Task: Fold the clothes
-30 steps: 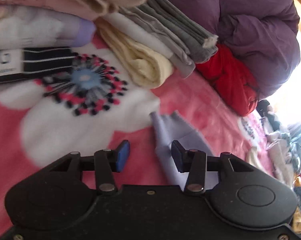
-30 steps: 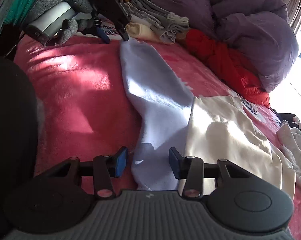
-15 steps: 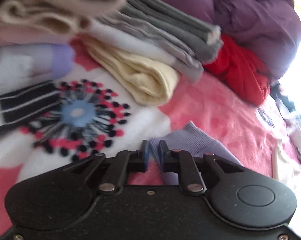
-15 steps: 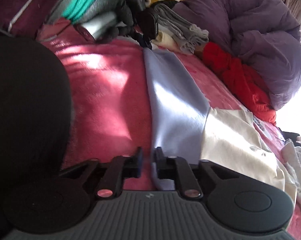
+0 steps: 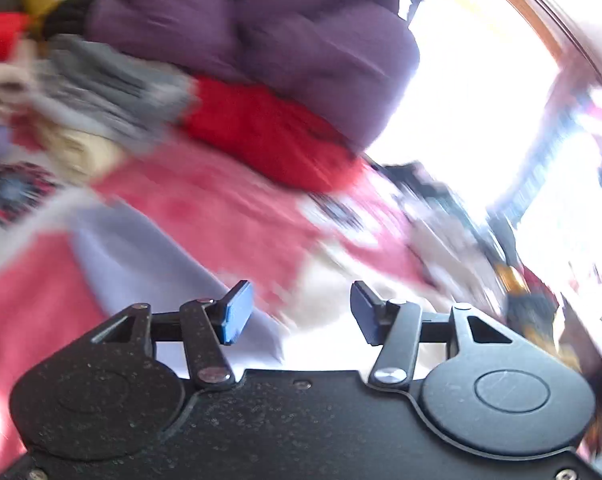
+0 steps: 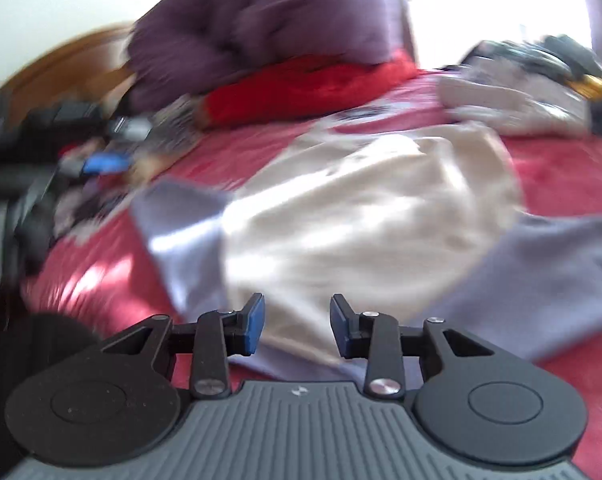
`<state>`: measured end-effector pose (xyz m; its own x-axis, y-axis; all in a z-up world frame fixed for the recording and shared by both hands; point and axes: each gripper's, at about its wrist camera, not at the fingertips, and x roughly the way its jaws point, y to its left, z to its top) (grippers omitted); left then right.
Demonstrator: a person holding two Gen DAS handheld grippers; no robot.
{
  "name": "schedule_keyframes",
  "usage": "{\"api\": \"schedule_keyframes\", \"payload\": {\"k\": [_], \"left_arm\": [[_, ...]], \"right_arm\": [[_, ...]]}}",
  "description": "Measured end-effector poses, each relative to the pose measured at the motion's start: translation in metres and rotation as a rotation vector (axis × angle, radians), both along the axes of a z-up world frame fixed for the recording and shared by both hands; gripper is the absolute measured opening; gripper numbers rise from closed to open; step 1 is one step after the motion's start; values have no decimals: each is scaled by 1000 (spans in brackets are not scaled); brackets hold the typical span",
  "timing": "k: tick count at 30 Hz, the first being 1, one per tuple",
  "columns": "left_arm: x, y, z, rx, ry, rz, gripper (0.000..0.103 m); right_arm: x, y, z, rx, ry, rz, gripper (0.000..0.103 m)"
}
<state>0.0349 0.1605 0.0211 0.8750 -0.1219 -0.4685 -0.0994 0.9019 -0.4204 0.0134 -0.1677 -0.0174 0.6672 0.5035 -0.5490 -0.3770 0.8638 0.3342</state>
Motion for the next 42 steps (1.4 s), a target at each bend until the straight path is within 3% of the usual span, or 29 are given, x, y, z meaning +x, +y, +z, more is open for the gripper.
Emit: {"api": "schedule_keyframes", "payload": {"k": [4,6,7,8,11,14,16,18,19,22,27,29,30,31,33,35,38,39,40,42], "left_arm": [[-15,-97,-20,189,28,-204,53],[-22,-139,-33,273,36,-300,46],[-26,-158,-39,311,37,-341,36],[-29,-174,-45,355,38,-367,34],[-31,-206,-64,494,-6,-397,34],[-27,-227,-91,586,62,-477,34],[-31,-231,-98,605,71,-506,34],[-34,-232,-100,592,76,-546,36],[-37,-232,-99,596,63,-536,42],[-44,-229,-96,598,32,-498,42],[-52,-226,-84,528,-6,-446,42],[-54,-228,-87,537,6,-449,42],[-55,-230,-90,549,17,-450,42],[-55,-232,-93,562,27,-451,42],[-51,-233,-102,561,88,-475,42],[-50,-232,-108,549,107,-482,44],[-49,-230,-104,525,113,-488,44],[-49,-229,-103,516,113,-485,44],[-49,-228,-102,507,111,-483,44],[-51,-227,-99,494,102,-480,44]], "right_arm": [[8,-92,-5,137,58,-233,52],[12,-129,-10,129,53,-335,53],[15,-148,-16,125,54,-389,53],[19,-168,-24,153,65,-440,53],[31,-221,-48,278,104,-581,57],[36,-263,-69,467,146,-700,62],[41,-277,-78,557,146,-734,62],[50,-279,-81,550,124,-738,63],[56,-280,-81,541,113,-735,63],[72,-284,-86,539,97,-743,62],[89,-286,-91,548,92,-732,56],[95,-284,-91,531,91,-720,42],[97,-283,-92,531,100,-709,19],[98,-283,-93,535,111,-696,4],[97,-284,-89,524,99,-703,4],[99,-287,-91,523,144,-710,4],[96,-297,-101,599,176,-751,6],[95,-298,-100,607,160,-752,15],[93,-298,-97,606,139,-750,30],[92,-296,-93,606,113,-733,44]]}}
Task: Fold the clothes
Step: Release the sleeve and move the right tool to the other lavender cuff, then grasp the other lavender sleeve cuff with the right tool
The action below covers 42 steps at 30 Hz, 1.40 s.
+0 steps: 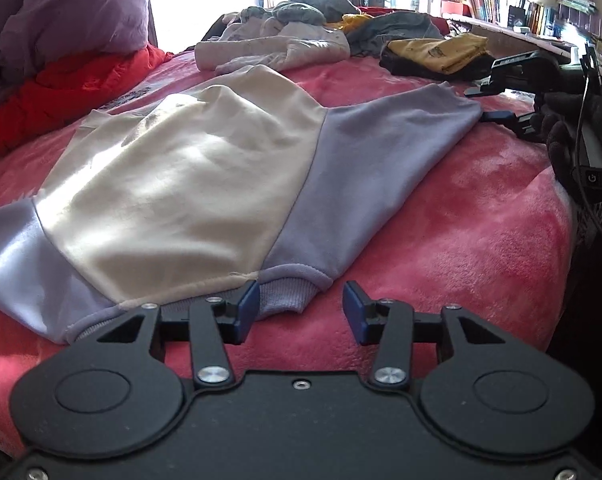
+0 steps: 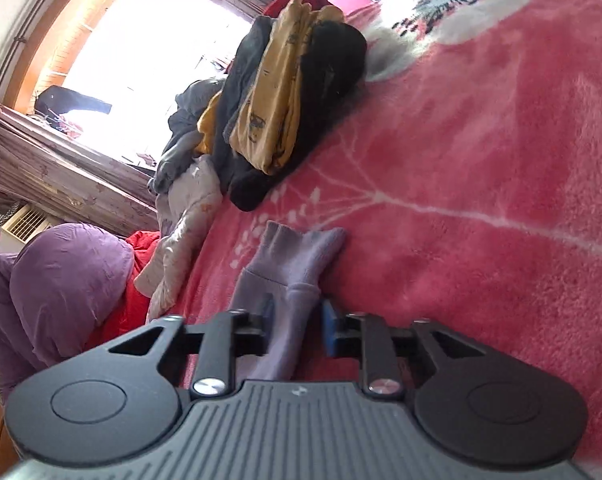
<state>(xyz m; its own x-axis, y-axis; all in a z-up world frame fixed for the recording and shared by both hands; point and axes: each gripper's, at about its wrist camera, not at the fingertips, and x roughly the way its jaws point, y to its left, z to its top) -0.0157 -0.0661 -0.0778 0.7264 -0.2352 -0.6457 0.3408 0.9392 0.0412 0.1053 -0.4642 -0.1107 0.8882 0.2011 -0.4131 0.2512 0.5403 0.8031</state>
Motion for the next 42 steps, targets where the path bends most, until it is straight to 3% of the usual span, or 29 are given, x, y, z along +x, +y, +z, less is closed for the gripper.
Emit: {"api": "schedule_keyframes", "payload": {"k": [3,7,11,15,19,20,21,22,32,37,42], "left_arm": [[-1,0,7,-17,-18,7,45],[0,-2,13,-47,-11,13,45],[-1,-4,12,-39,-9,12,45],[1,-2,14,-45,-4,22,45],[2,2,17,-54,-5,35,45],[3,4,18,-59,-4,41,45],[4,6,19,-68,-1,48,45],[5,8,20,-80,1,58,45],[18,37,26,-249,53,135,45],[28,67,25,-414,102,197,45],[37,94,25,-586,143,239,45]], "right_arm": [[-3,0,2,2,-21,-3,49],[-3,-14,-10,110,-42,-45,49],[2,-12,-11,95,-43,-44,48],[6,-13,-15,112,-33,-53,34],[9,-10,-13,95,-30,-23,29],[9,-9,-12,91,-33,-14,24],[10,-8,-11,89,-37,-6,12],[10,-7,-10,88,-41,2,12],[0,31,44,-175,-217,113,12],[-3,73,69,-344,-305,196,12],[-9,140,86,-544,-369,351,12]]}}
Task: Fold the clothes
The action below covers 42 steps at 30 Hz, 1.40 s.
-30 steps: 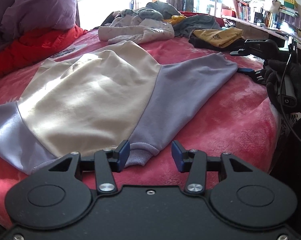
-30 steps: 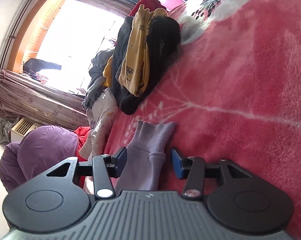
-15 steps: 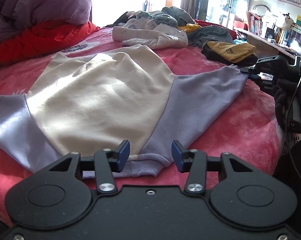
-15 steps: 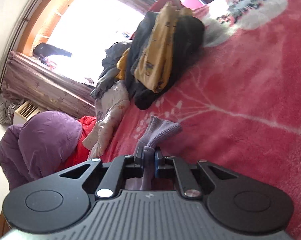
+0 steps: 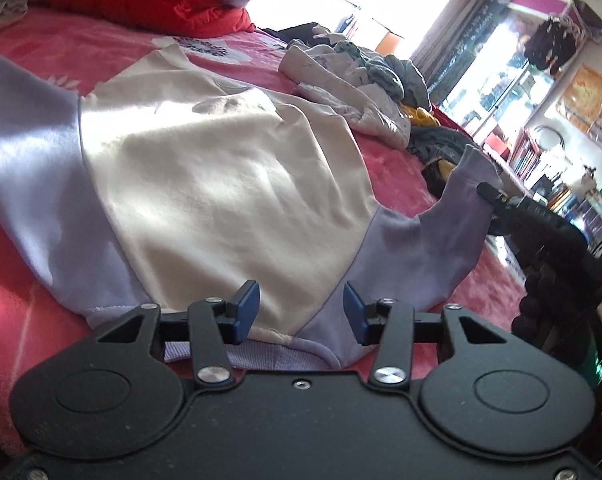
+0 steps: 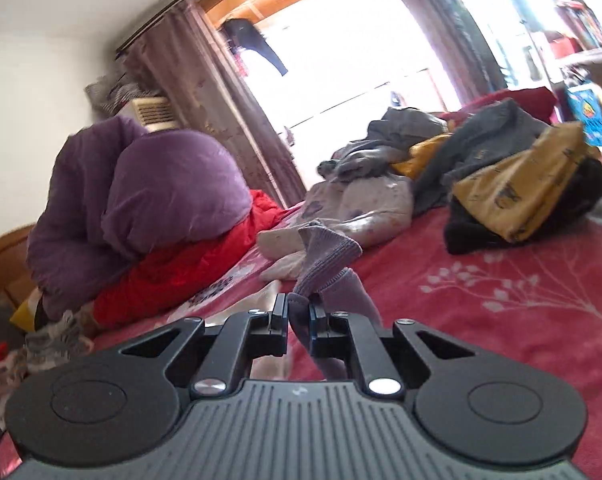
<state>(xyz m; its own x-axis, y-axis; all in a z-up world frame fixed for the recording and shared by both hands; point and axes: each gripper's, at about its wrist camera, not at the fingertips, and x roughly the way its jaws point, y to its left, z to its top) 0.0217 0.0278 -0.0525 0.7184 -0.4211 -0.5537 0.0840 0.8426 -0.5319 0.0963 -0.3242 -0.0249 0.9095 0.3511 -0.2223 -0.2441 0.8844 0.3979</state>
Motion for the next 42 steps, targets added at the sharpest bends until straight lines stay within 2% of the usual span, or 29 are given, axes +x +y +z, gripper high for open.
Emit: {"api": "schedule_keyframes", "payload": {"k": [2,6,10,13,19,22,25,30,33,37,39,42], "left_arm": [[3,6,0,-39,4,7,45],[11,19,-11,-197,57,21,47],[24,31,-28,-323,127,54,48],[34,37,-35,-377,156,69,48],[53,47,-43,-501,183,77,51],[58,50,-46,-528,193,85,52],[58,48,-43,-517,189,76,56],[55,48,-44,-505,179,97,54],[54,48,-46,-496,182,104,45],[52,51,-48,-544,189,111,35],[50,53,-49,-563,189,120,34],[47,58,-50,-572,193,151,23]], "right_arm": [[-3,34,-2,-110,-9,74,12],[-14,103,-15,-384,-29,215,12],[-42,163,-29,-720,-138,312,11],[-62,193,-40,-897,-214,369,11],[-90,223,-59,-1127,-326,419,11],[-102,234,-70,-1230,-372,439,11],[-109,243,-80,-1295,-395,458,11],[-120,250,-82,-1327,-411,459,11],[-124,251,-79,-1315,-417,450,11],[-133,257,-79,-1319,-444,435,11],[-138,260,-81,-1325,-465,440,11],[-146,263,-84,-1337,-489,443,11]]}}
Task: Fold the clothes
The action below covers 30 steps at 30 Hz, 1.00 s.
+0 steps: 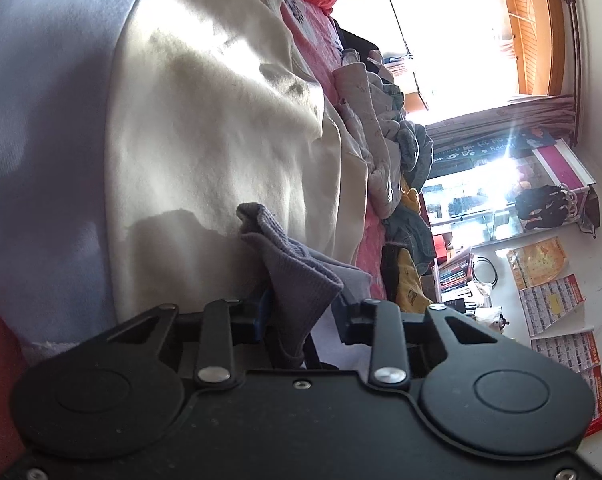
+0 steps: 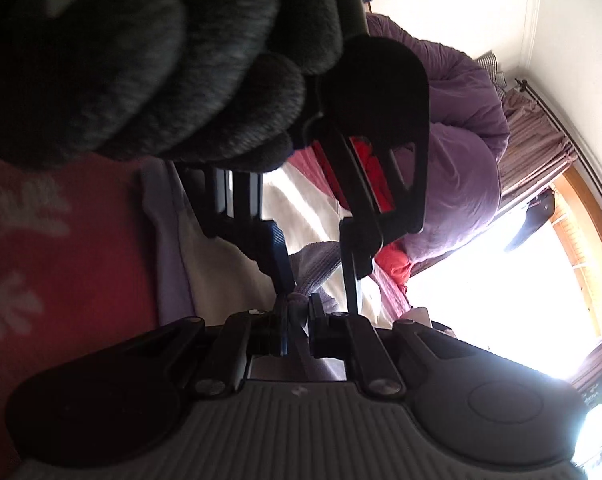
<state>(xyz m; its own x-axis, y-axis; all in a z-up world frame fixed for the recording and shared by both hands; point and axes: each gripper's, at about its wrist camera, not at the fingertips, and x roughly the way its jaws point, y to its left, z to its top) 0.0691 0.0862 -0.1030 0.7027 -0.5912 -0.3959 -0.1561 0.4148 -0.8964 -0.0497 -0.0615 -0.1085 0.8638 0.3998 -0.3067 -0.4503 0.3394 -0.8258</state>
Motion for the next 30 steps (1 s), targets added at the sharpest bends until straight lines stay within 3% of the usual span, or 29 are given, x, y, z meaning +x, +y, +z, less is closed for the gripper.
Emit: {"api": "schedule_keyframes", "payload": {"k": [3,9,11,13,15,17,19,21,26,30], "left_arm": [[-2,4,-2,9,13,21,13],[-3,2,7,35,-57,11,6],[-2,2,14,62,-84,5,6],[-1,2,18,90,-98,6,5],[1,5,22,114,-111,9,5],[1,8,31,139,-147,6,5],[1,10,42,170,-186,-1,5],[3,11,58,250,-239,-21,5],[15,14,87,402,-315,-93,5],[31,18,108,502,-342,-147,5]], "right_arm": [[-1,-1,-2,0,-7,-7,11],[-7,-3,-3,25,-12,-18,13],[-10,-4,-3,42,-15,-20,20],[-9,-10,2,73,14,-30,39],[-11,-17,7,103,42,-57,42],[-10,-28,15,152,78,-108,46],[-5,-43,24,223,123,-191,59],[4,-64,34,320,194,-292,66],[18,-116,42,555,380,-516,70],[29,-134,38,667,473,-598,71]]}}
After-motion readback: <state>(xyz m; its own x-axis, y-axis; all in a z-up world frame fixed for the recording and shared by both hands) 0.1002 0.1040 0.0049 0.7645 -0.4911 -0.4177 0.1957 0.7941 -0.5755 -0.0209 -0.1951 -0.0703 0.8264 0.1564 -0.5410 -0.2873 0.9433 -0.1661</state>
